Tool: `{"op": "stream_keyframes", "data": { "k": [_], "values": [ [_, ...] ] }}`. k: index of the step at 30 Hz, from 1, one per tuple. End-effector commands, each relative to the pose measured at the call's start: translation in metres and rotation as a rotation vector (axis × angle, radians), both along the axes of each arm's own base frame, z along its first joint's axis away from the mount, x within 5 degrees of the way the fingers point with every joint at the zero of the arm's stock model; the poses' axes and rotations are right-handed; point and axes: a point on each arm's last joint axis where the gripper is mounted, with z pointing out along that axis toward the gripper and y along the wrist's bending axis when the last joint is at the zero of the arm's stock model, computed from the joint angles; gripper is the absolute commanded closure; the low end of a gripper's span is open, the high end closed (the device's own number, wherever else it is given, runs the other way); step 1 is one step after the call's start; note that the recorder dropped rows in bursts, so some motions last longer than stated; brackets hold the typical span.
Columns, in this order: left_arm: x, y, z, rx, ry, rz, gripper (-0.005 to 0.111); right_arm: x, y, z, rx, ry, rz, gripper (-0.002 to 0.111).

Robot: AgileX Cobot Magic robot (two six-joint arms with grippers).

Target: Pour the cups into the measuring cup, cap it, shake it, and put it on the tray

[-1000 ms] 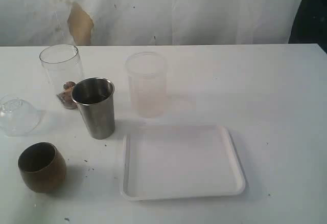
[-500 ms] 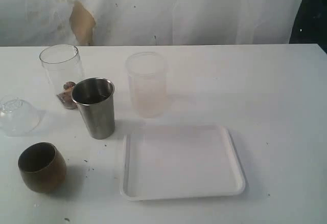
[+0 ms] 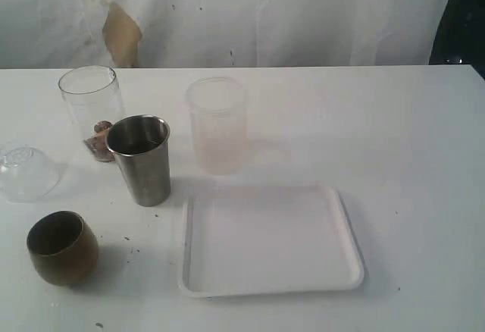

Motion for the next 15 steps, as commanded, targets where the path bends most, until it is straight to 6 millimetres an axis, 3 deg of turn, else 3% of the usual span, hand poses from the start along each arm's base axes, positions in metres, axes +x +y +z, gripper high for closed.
{"op": "stream_keyframes", "data": {
  "k": [1,4,15],
  "values": [
    [-0.007,0.006,-0.001,-0.049,0.027,0.053,0.107,-0.002,-0.001,0.008,0.202,-0.081,0.023,0.106],
    [-0.008,0.01,-0.006,-0.064,0.068,0.085,0.107,-0.002,-0.002,0.009,0.448,-0.073,0.061,0.106],
    [-0.008,0.011,-0.007,-0.06,0.075,0.09,0.107,-0.011,-0.008,0.032,0.548,-0.348,0.101,0.106]
  ]
}}
